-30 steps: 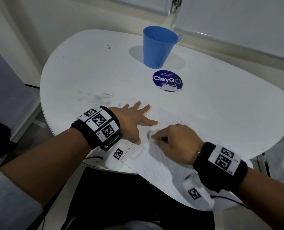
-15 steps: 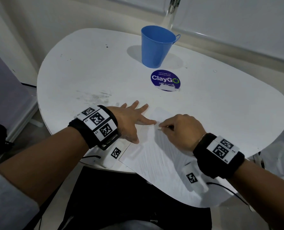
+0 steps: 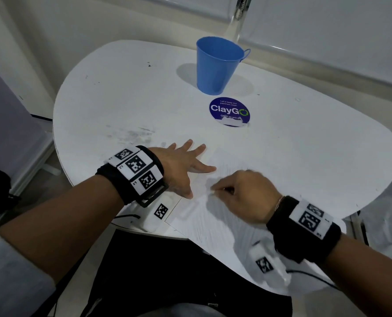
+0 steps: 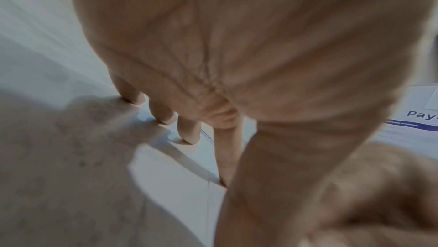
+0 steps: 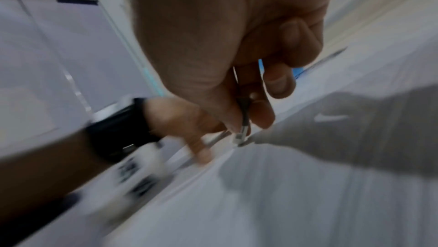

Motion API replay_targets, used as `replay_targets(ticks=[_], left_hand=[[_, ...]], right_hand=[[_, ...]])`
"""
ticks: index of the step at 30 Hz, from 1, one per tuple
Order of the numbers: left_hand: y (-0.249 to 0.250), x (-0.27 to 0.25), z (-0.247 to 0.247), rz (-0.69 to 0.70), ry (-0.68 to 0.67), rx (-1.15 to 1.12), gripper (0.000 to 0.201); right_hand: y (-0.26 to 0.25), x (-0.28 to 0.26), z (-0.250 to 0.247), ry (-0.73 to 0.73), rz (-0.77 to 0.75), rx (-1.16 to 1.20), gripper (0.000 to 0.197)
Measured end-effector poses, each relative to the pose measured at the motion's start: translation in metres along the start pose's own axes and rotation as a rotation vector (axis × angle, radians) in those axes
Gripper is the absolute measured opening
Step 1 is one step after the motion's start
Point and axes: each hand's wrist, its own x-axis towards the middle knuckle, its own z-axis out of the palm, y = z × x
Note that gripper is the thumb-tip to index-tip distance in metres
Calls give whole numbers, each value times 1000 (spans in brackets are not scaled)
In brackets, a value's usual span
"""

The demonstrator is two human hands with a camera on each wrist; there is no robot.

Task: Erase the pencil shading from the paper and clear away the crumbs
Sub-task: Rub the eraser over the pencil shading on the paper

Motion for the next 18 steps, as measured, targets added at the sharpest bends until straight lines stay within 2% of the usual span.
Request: replay_targets(ticks=[3, 6, 7, 11, 15, 18], left_hand=[[0, 1, 1, 1, 2, -2, 90], [1, -1, 1, -3, 5, -1, 89], [1, -2, 0, -5, 5, -3, 89], [4, -4, -1, -1, 6, 9, 88], [4, -4, 0, -6, 13, -18, 88], [2, -2, -1, 3, 2, 6, 90]], right_hand=[[10, 8, -2, 96, 73, -14, 23], [-5, -4, 4, -21, -45, -23, 24], [-6, -4, 3, -30, -41, -19, 23], [8, 10, -3, 102, 76, -25, 22], [-7, -4, 5, -41, -66, -49, 23], [4, 9, -4, 70, 46, -35, 22]])
